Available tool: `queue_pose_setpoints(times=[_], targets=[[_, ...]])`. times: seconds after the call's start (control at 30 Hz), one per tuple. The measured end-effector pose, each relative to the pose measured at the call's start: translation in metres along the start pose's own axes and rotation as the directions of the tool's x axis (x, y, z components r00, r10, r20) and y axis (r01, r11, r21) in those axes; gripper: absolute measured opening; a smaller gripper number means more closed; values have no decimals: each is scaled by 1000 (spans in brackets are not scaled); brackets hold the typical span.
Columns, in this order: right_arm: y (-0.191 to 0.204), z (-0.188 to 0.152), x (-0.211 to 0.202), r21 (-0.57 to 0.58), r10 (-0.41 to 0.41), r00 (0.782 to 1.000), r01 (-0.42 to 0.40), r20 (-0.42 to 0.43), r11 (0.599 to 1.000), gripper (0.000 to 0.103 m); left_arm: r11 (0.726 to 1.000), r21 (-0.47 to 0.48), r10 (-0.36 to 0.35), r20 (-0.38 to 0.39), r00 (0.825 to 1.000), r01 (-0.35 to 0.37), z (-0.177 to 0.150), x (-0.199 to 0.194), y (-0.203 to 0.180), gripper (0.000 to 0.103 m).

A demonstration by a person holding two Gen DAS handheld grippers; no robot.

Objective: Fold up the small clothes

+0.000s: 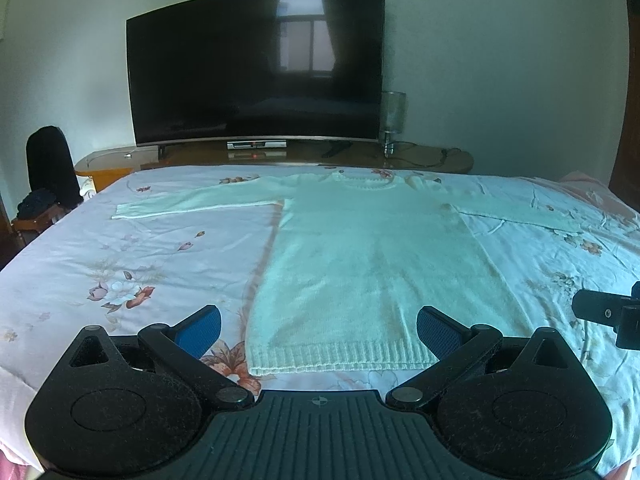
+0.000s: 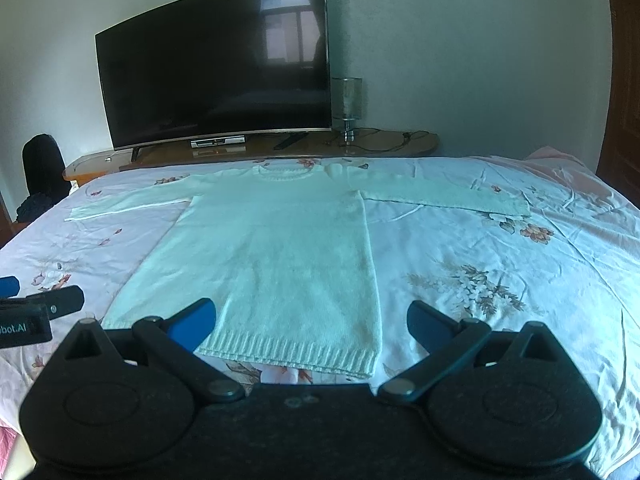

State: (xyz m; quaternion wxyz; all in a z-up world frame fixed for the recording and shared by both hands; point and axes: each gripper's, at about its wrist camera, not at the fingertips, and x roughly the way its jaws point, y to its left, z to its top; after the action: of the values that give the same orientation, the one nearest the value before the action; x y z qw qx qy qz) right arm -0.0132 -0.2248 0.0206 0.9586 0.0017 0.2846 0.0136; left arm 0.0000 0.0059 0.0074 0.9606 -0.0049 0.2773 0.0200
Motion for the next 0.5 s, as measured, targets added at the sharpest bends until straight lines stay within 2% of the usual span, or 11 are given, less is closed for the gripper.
queue_pose_setpoints(times=[0.5], targets=[[0,1,2,-3,2,1000,-2,-2,1000,102,1000,1,-1,-2,1000,1,2,2,2,103]])
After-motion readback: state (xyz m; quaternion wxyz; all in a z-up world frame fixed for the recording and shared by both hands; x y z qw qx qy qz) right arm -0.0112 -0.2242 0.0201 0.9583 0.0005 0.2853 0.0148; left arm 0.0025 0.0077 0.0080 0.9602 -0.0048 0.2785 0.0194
